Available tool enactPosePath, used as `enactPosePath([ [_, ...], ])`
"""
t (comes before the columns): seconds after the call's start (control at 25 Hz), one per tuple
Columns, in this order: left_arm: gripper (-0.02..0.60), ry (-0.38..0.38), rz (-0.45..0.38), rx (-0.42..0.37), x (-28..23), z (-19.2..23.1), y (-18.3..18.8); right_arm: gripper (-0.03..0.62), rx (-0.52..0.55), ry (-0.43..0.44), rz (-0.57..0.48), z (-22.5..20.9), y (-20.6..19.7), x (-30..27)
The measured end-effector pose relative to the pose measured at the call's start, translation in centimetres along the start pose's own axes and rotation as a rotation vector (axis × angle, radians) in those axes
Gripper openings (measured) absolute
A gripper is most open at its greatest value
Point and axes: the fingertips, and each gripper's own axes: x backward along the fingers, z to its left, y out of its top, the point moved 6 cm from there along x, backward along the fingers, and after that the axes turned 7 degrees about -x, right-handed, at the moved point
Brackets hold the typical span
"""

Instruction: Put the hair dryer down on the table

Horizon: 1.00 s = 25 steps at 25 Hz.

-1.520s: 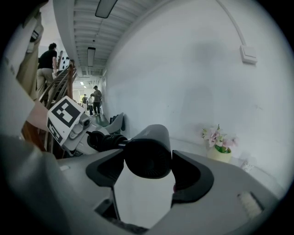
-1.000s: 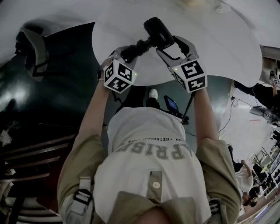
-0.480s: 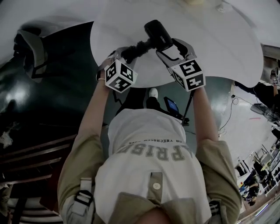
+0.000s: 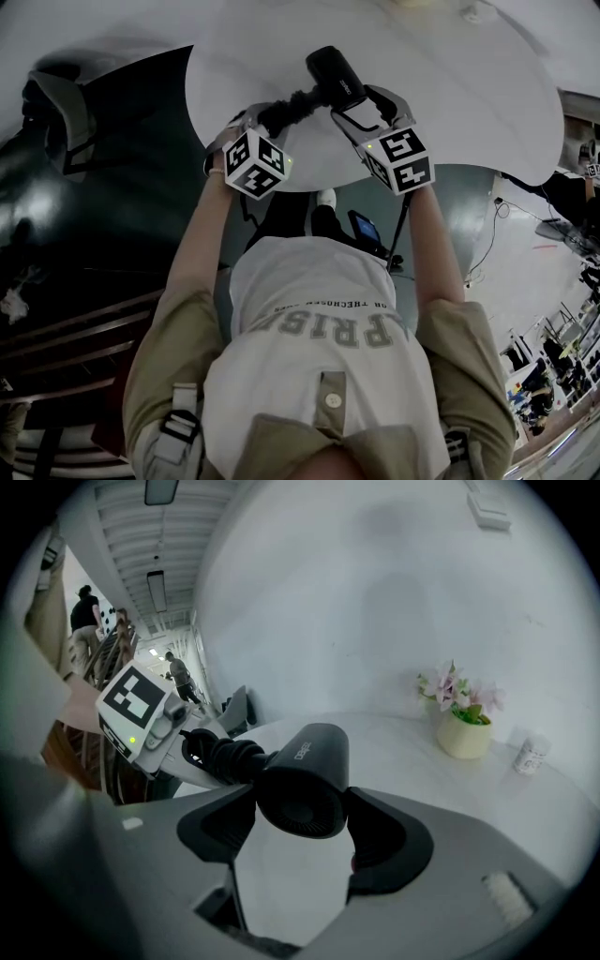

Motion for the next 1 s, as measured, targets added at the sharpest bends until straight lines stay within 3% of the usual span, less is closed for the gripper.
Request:
enactPosePath([
  [1.0,0.087,-0.045,0.091,-0.053,-2.5,-0.1,-0.9,0.311,-0.076,0.008,0.077,-1.3,-2.6,-2.2],
])
